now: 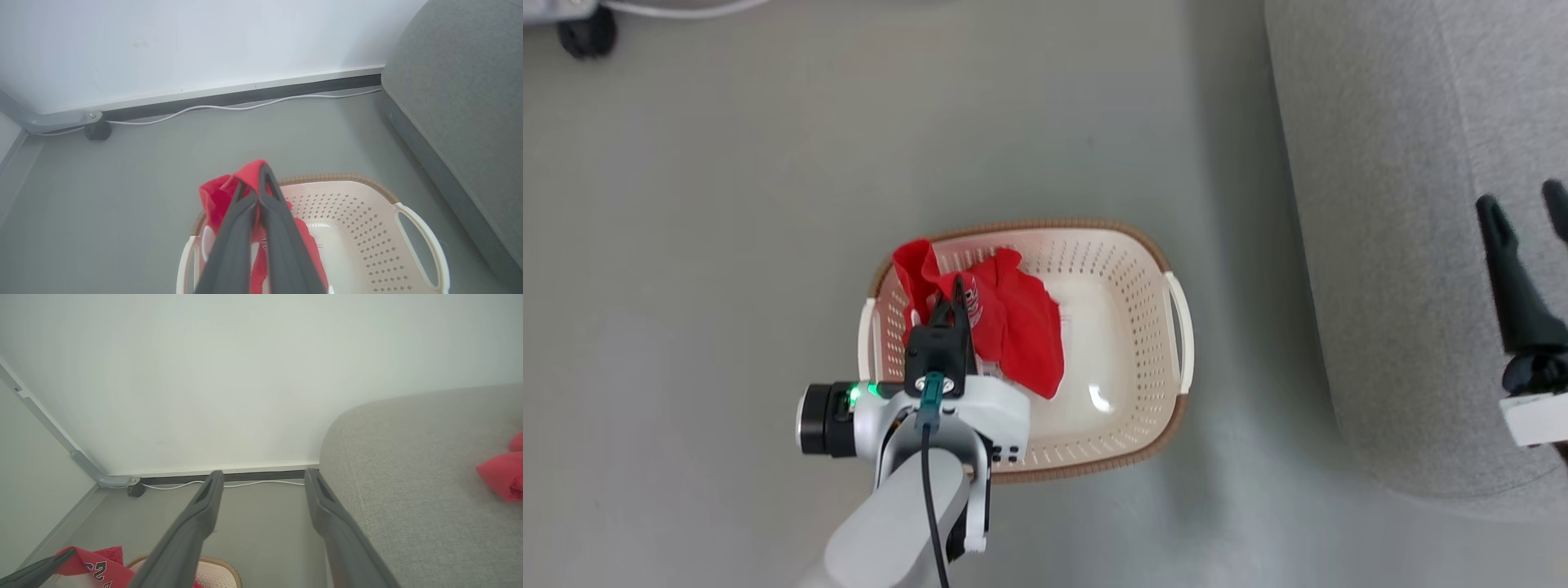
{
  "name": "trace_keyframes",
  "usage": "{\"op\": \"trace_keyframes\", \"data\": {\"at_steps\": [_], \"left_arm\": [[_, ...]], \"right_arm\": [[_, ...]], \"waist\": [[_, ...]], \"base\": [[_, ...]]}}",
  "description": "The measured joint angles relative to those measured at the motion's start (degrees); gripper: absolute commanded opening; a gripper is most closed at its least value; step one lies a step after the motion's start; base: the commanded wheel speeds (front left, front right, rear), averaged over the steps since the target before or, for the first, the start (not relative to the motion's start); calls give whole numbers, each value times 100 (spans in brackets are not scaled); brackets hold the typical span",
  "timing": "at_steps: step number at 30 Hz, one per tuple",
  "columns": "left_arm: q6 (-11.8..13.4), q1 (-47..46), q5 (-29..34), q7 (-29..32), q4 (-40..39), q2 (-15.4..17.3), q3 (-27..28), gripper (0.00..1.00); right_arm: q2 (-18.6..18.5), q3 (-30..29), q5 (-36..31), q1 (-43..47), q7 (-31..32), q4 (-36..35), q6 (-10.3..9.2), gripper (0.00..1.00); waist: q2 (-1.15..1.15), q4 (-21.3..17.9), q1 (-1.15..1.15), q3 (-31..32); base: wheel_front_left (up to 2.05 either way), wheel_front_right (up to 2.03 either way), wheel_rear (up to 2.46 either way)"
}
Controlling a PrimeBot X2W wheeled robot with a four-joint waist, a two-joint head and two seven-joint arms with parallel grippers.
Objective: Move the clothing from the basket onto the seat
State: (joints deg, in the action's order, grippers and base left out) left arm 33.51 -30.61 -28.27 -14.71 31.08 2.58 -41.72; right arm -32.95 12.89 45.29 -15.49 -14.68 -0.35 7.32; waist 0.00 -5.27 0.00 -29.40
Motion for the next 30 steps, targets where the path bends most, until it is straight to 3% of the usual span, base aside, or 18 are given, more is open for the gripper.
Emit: {"op": "trace_keyframes", "data": {"at_steps": [5, 15, 19, 25, 30], "left_arm": [[-385, 486, 238, 1, -157, 0, 336, 0], [-1626, 1239, 711, 3, -316, 52, 983, 0], [-2013, 1479, 814, 4, -404, 158, 1227, 0], [-2423, 1728, 1001, 4, -691, 250, 1533, 0], [-2601, 1817, 1234, 4, -1059, 285, 1668, 0]], "right_arm": [[176, 135, -159, 193, 1, 303, 0, 100], [657, 333, -478, 593, 2, 944, 0, 100], [842, 403, -634, 737, 2, 1165, 0, 100], [1083, 459, -809, 893, 2, 1416, 0, 100], [1246, 489, -966, 1028, 2, 1586, 0, 100]], "waist": [[0, 49, 0, 601], [0, 132, 0, 1758], [0, 153, 0, 2161], [0, 180, 0, 2639], [0, 211, 0, 2872]], "base": [[0, 0, 0], [0, 0, 0], [0, 0, 0], [0, 0, 0], [0, 0, 0]]}}
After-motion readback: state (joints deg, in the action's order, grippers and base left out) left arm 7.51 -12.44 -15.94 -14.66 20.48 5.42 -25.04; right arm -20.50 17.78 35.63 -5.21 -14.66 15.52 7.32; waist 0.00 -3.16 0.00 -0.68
